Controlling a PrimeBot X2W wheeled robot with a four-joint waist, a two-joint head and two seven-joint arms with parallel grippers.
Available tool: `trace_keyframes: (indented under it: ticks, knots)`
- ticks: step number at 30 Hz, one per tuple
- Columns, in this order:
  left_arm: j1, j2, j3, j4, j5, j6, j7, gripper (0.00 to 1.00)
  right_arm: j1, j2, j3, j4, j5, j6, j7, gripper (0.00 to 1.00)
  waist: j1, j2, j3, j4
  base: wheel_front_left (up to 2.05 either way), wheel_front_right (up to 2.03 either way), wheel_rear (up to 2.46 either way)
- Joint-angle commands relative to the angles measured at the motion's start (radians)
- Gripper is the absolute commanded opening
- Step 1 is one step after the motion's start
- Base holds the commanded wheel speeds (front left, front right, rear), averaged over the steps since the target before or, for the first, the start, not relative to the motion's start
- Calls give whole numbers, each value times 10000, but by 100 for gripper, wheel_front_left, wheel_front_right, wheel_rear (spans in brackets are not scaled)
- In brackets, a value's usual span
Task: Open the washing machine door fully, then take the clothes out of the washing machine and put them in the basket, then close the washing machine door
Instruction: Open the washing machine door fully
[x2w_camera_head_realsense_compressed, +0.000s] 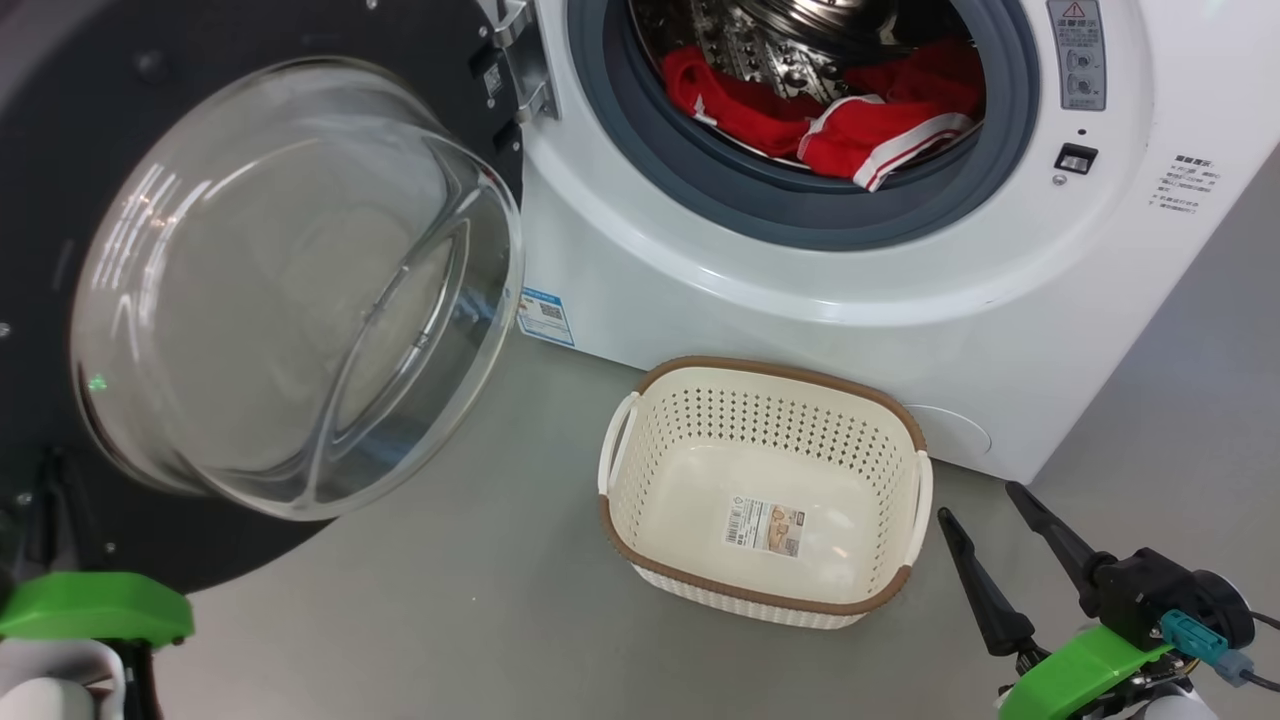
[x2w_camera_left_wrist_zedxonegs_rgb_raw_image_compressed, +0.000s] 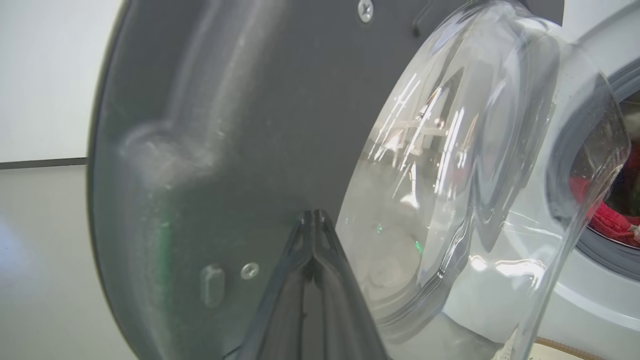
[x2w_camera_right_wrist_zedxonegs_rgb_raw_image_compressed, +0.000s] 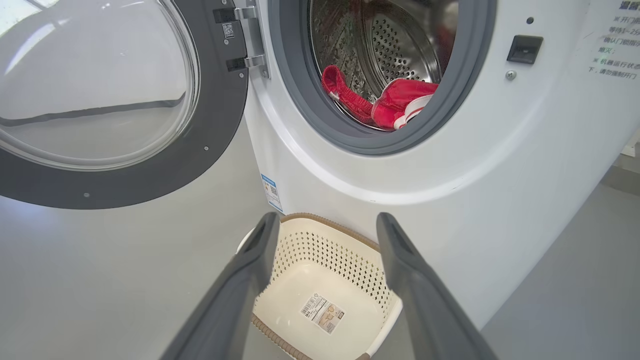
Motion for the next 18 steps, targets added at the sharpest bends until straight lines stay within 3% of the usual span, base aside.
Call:
trace_keyframes:
  ticks: [1,18]
  knots:
    - [-547,596,619,-67,161,-42,-122,0,-351,-123,199,-309,-119,16,-120,100,0,0,23,-39,0,0,0]
    - [-1162,447,2014,669,923,-535,-123,0,-674,-198,138,-834,-227,16,-120,100,0,0,422,-222,0,0,0]
